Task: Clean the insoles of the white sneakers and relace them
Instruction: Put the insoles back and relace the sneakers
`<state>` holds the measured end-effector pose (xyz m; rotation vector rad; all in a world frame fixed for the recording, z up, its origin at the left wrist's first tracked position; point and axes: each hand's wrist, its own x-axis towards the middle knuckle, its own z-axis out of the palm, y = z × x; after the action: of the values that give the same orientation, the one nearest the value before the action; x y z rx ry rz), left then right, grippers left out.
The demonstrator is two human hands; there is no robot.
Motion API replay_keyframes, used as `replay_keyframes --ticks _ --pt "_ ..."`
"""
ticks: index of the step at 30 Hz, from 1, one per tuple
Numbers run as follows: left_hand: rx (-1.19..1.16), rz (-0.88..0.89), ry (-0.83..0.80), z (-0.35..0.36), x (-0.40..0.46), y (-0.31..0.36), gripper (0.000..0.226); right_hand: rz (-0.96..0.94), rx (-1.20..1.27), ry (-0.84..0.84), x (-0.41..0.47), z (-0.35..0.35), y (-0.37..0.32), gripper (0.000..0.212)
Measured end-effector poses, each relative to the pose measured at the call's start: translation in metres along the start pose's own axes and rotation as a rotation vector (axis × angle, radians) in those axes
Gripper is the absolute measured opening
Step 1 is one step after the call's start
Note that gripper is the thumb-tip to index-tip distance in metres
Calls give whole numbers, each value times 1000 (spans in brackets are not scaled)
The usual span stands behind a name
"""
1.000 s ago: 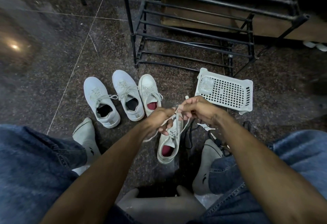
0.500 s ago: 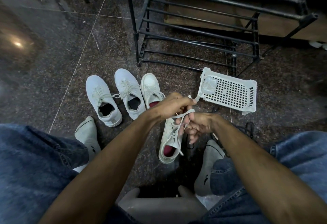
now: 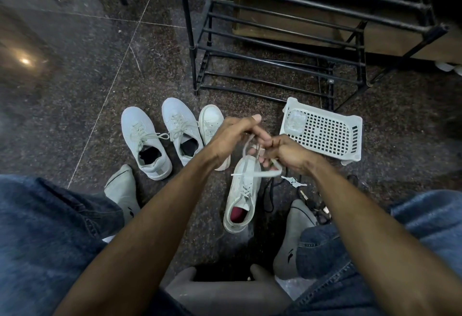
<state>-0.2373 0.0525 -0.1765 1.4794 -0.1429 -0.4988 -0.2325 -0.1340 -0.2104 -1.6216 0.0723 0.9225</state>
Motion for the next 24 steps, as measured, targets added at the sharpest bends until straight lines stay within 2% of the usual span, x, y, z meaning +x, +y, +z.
replay_keyframes --ticks 1,4,6,10,12,14,16,20,22,24 --pt "-12 -4 44 -2 1 -1 42 0 -21 -15 -1 2 -2 38" --pt "-44 -2 161 -4 3 -2 28 -8 -114 -52 -2 6 -6 18" --pt "-4 -8 225 -6 6 -6 20 -6 -63 -27 1 7 -5 19" --pt "378 -128 432 -11 8 -38 15 -7 23 100 3 9 -3 24" --pt "444 -242 371 -10 3 -48 13 -1 64 150 3 10 -3 24" --pt "392 -378 151 -6 0 -56 13 16 79 166 3 10 -3 25" --pt "326 -446 23 1 -4 -61 14 45 56 170 4 12 -3 28" --pt "201 -323 -17 10 -6 -76 54 170 1 173 5 15 1 30" --pt "107 -295 -32 14 -10 -72 56 224 -20 134 4 15 2 30" --pt "80 -251 -24 11 -7 -73 44 233 -32 70 2 15 3 30"
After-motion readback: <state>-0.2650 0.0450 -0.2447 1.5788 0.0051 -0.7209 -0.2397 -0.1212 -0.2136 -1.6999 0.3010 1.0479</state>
